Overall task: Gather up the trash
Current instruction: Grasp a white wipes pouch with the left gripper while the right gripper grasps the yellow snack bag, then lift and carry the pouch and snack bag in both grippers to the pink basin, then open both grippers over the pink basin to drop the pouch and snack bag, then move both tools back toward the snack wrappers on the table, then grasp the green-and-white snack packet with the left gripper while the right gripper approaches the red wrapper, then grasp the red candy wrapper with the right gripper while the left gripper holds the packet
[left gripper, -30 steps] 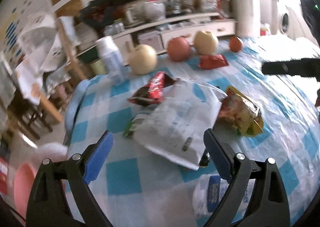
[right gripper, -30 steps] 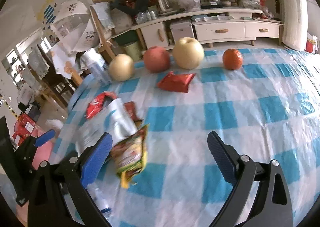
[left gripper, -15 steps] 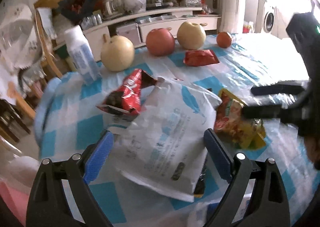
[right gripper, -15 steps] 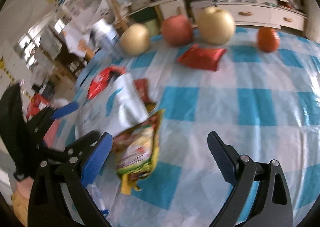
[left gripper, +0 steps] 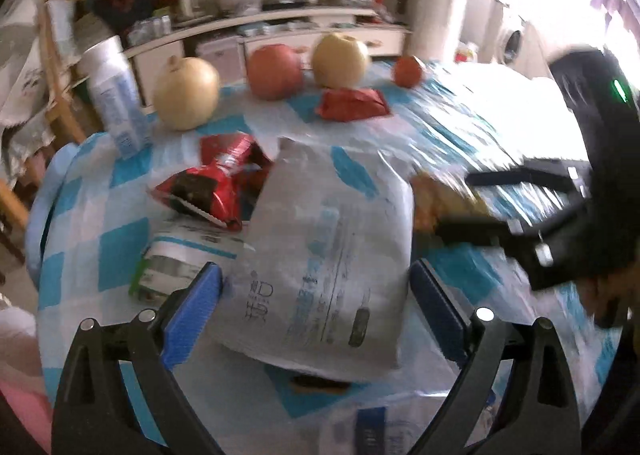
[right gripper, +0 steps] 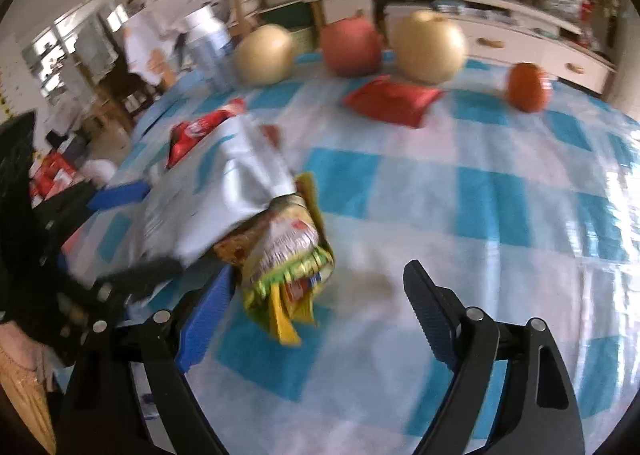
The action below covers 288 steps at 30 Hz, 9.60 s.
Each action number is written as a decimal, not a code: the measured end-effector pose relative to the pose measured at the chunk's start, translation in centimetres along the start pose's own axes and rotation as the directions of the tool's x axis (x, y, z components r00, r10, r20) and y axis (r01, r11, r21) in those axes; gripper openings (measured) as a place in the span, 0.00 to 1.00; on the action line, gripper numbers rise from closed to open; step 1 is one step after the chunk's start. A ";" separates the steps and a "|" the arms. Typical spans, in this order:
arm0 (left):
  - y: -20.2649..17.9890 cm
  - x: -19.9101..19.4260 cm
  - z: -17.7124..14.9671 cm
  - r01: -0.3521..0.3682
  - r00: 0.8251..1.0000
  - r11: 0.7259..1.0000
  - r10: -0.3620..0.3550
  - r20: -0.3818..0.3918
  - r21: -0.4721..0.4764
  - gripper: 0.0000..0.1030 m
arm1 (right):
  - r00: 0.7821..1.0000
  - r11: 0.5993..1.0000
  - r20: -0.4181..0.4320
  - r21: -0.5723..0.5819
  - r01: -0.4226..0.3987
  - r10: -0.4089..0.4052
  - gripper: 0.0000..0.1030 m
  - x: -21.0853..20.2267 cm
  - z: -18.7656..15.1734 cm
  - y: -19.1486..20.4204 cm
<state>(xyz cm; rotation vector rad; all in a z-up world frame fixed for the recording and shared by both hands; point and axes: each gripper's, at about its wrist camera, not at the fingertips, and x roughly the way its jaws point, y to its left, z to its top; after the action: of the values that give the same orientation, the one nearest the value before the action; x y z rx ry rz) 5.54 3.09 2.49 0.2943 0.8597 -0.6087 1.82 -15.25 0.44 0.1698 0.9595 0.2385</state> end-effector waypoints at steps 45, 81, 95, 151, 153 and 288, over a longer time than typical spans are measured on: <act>-0.8 -1.6 -0.9 -0.131 0.989 0.978 0.141 0.053 -0.160 0.75 | 0.987 0.989 0.077 0.023 -0.145 0.143 0.41 -1.9 0.5 1.2; 12.7 -17.2 -8.4 -0.251 0.905 0.767 0.402 0.137 -0.590 0.75 | 0.952 0.949 0.160 -0.224 -0.222 0.260 0.42 -5.1 -0.1 17.7; 21.4 -24.0 -15.6 -0.244 0.836 0.511 0.542 0.089 -0.824 0.75 | 0.910 0.838 0.054 -0.417 -0.353 0.411 0.42 -2.9 -0.8 35.5; 14.6 -20.3 -10.6 -0.296 0.799 0.708 0.552 0.241 -0.641 0.90 | 0.968 0.973 0.210 -0.213 -0.092 0.138 0.92 -4.1 -4.4 23.7; 14.1 -20.2 -10.3 -0.312 0.794 0.717 0.557 0.244 -0.623 0.90 | 0.968 0.974 0.211 -0.207 -0.094 0.139 0.92 -4.2 -4.4 23.2; 7.2 1.3 -0.8 -0.276 0.956 0.826 0.289 -0.051 -0.492 0.41 | 0.993 0.969 0.115 -0.237 0.062 -0.036 0.04 7.9 10.5 -1.7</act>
<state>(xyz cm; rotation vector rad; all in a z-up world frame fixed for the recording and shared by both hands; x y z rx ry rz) 10.09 8.72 0.96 -0.0578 0.8957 -0.0989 15.00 -15.06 -0.28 -0.0635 0.8170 0.2947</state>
